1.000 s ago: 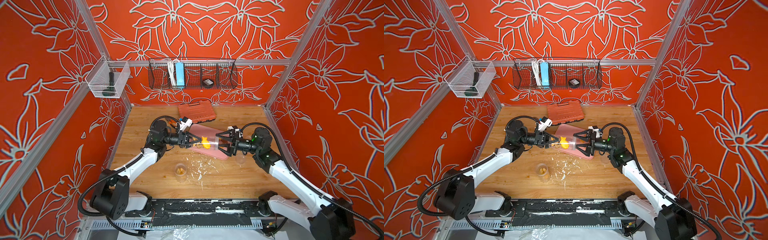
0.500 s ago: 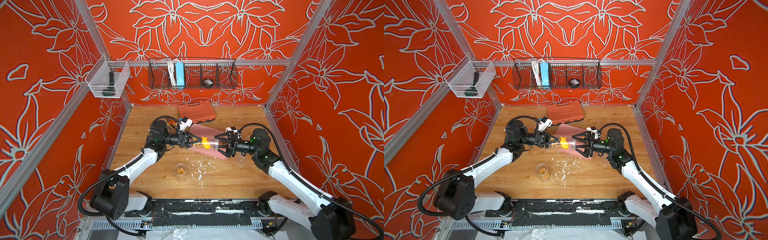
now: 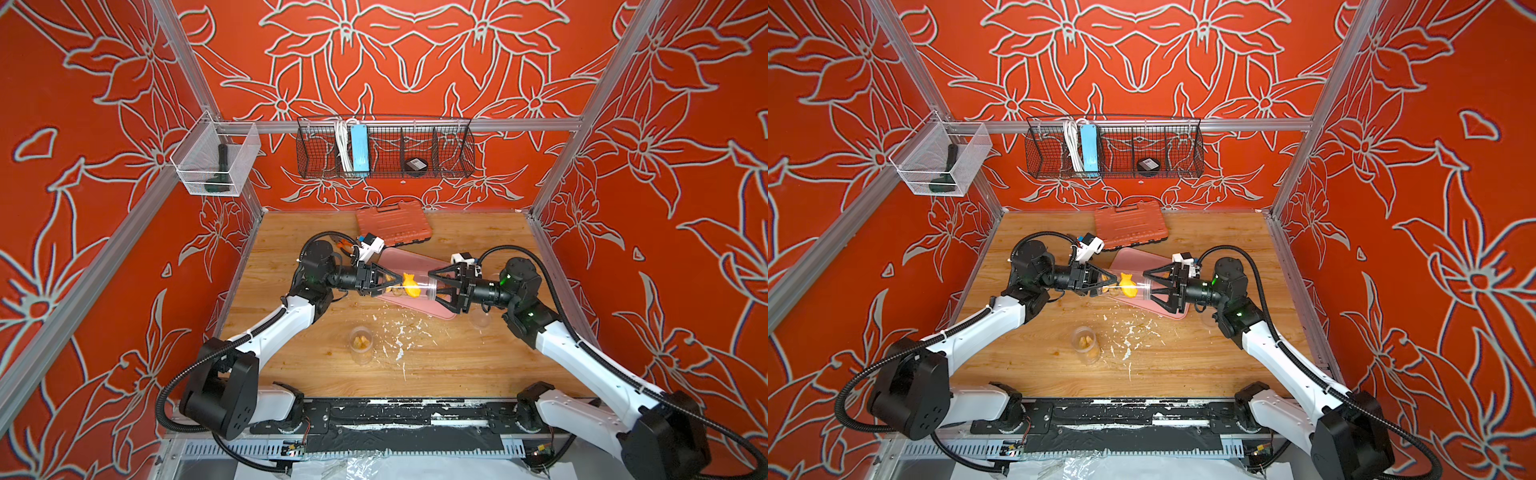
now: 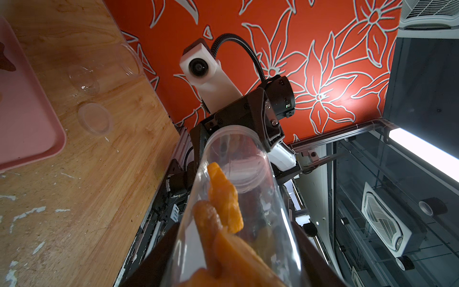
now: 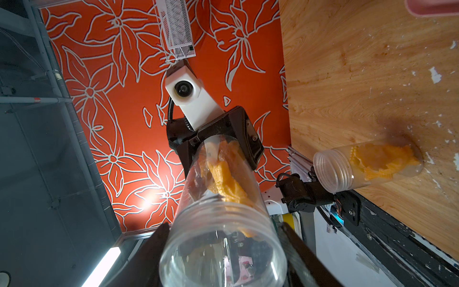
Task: Pour the cookies out of the jar
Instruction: Unscrew the lid from the jar.
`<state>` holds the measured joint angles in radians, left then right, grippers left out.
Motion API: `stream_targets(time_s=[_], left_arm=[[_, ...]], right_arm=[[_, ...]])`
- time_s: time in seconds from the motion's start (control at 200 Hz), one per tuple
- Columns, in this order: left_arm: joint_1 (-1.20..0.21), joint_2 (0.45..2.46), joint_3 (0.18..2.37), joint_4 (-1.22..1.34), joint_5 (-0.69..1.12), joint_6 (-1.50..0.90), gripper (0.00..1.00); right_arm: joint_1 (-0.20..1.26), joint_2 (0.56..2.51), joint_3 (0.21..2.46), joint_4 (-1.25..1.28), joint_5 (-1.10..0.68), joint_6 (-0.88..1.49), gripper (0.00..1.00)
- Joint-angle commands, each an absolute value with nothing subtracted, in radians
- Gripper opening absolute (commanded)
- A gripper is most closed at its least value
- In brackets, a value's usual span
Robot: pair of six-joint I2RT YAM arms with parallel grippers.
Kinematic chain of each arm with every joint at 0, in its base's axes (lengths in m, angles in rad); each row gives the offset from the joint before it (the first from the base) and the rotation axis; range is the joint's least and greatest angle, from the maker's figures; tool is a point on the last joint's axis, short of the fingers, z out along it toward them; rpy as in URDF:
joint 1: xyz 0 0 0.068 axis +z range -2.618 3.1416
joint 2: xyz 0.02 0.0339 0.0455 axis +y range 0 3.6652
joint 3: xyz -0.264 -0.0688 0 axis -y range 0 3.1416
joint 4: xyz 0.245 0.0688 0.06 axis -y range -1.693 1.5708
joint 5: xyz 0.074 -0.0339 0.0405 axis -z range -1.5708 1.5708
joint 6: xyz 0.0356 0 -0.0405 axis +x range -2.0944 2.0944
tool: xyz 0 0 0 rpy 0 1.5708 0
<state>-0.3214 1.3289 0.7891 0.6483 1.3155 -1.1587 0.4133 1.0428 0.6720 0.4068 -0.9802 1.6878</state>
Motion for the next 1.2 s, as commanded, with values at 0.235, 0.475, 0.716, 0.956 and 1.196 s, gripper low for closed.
stream_targets(time_s=[0.235, 0.475, 0.716, 0.956, 1.196], left_arm=[[-0.320, 1.348, 0.829, 0.742, 1.341, -1.226, 0.57], [-0.293, 1.377, 0.883, 0.772, 1.345, -1.265, 0.58], [-0.278, 1.416, 0.917, 0.879, 1.353, -1.358, 0.57], [-0.267, 1.417, 0.914, 0.878, 1.353, -1.353, 0.58], [-0.260, 1.416, 0.911, 0.887, 1.352, -1.359, 0.57]], right_arm=[[0.391, 1.090, 0.742, 0.415, -1.029, 1.410, 0.52], [0.379, 1.181, 0.837, 0.354, -1.101, 1.066, 0.50], [0.378, 1.282, 0.872, 0.506, -1.137, 0.899, 0.43], [0.376, 1.239, 0.894, 0.309, -1.137, 0.550, 0.35], [0.374, 1.157, 0.802, 0.391, -1.052, 0.382, 0.33]])
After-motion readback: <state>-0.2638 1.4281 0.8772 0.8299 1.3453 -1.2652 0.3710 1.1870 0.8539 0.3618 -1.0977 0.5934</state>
